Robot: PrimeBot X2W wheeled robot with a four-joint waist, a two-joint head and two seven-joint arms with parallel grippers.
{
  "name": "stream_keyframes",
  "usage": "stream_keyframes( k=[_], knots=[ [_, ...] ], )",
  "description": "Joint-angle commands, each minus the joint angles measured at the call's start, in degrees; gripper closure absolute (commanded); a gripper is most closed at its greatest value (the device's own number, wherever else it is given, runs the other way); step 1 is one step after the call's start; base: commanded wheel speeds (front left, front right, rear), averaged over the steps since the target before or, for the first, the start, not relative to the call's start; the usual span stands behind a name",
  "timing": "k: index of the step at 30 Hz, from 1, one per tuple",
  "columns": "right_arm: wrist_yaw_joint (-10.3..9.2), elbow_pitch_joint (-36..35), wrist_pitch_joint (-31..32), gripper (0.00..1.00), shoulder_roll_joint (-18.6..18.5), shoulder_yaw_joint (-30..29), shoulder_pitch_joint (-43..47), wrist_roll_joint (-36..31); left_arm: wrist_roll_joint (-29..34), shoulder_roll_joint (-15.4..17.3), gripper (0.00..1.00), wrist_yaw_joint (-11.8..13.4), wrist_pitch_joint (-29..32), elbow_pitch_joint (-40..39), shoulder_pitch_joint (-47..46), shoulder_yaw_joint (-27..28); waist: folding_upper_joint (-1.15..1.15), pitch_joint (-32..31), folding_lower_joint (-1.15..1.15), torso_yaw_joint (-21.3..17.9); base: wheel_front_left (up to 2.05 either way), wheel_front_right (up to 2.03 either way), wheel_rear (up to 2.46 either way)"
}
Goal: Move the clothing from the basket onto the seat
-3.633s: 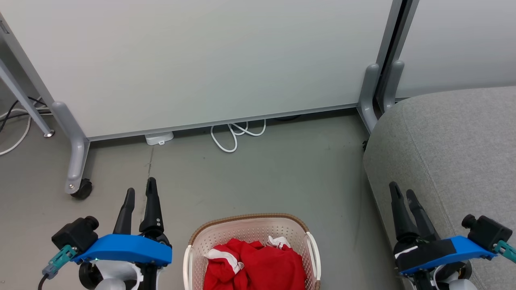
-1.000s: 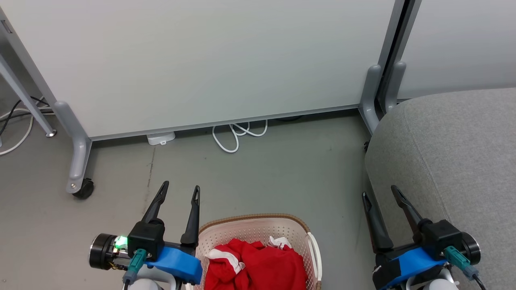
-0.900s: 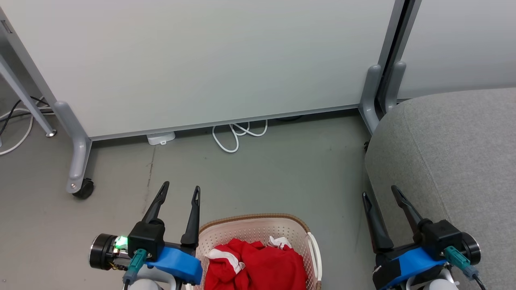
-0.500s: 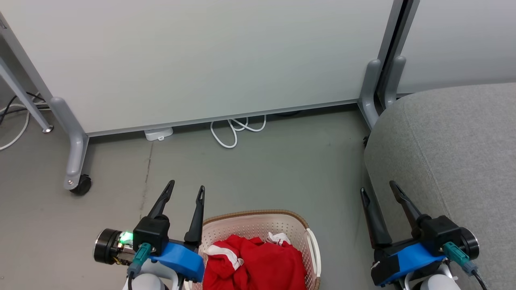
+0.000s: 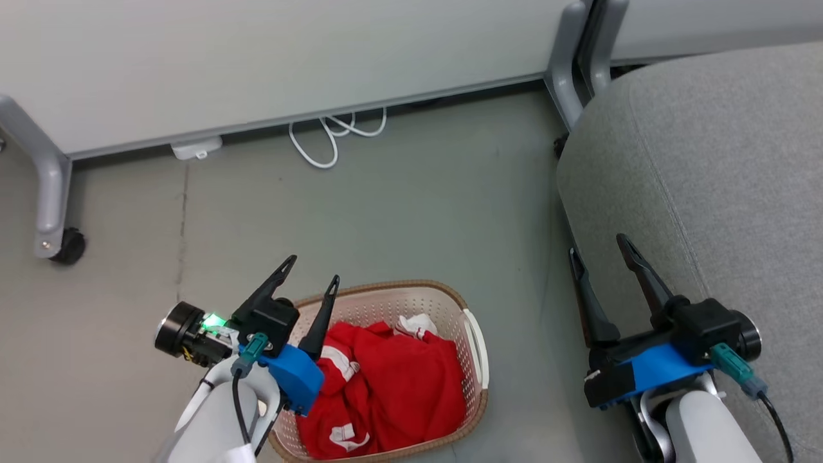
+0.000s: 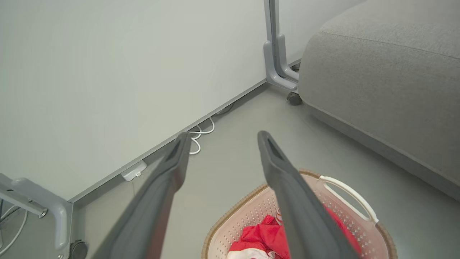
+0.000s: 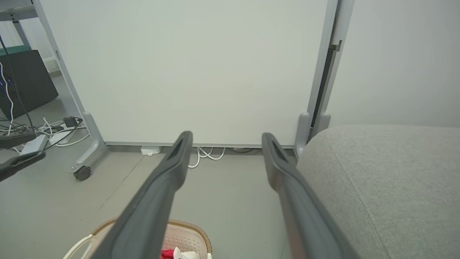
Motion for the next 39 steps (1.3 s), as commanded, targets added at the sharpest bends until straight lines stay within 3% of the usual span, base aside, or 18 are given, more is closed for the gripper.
stream_keyframes(
  k=[1, 11, 21, 28, 39],
  knots=[
    [0.03, -0.2, -0.2, 0.00, -0.3, 0.1, -1.0, 0.4, 0.1, 0.3, 0.00, -0.1, -0.2, 0.3, -1.0, -0.4, 0.00, 3.3, -0.01, -2.2, 0.00, 0.00, 0.00],
    [0.03, -1.7, -0.2, 0.00, -0.2, 1.5, -7.2, 2.3, -1.2, 5.1, 0.00, -0.1, -0.2, 13.0, -11.8, -14.8, 0.00, 14.9, -0.01, -6.7, 0.00, 0.00, 0.00],
    [0.03, -3.5, -0.2, 0.00, -0.2, 2.4, -12.7, 3.4, -1.6, 6.7, 0.00, -0.1, 0.1, 27.2, -21.6, -27.7, 0.00, 25.3, -0.01, -9.4, 0.00, 0.00, 0.00],
    [0.03, -4.7, -0.2, 0.00, -0.2, 2.6, -15.5, 3.9, -1.3, 7.2, 0.00, -0.1, 5.7, 34.6, -27.5, -35.0, 0.00, 32.3, -0.01, -11.1, 0.00, 0.00, 0.00],
    [0.03, -6.9, -0.2, 0.00, -0.2, 2.8, -17.7, 5.3, -0.5, 10.1, 0.00, -0.1, 14.7, 36.7, -34.7, -40.9, 0.00, 41.0, -0.01, -13.3, 0.00, 0.00, 0.00]
  ],
)
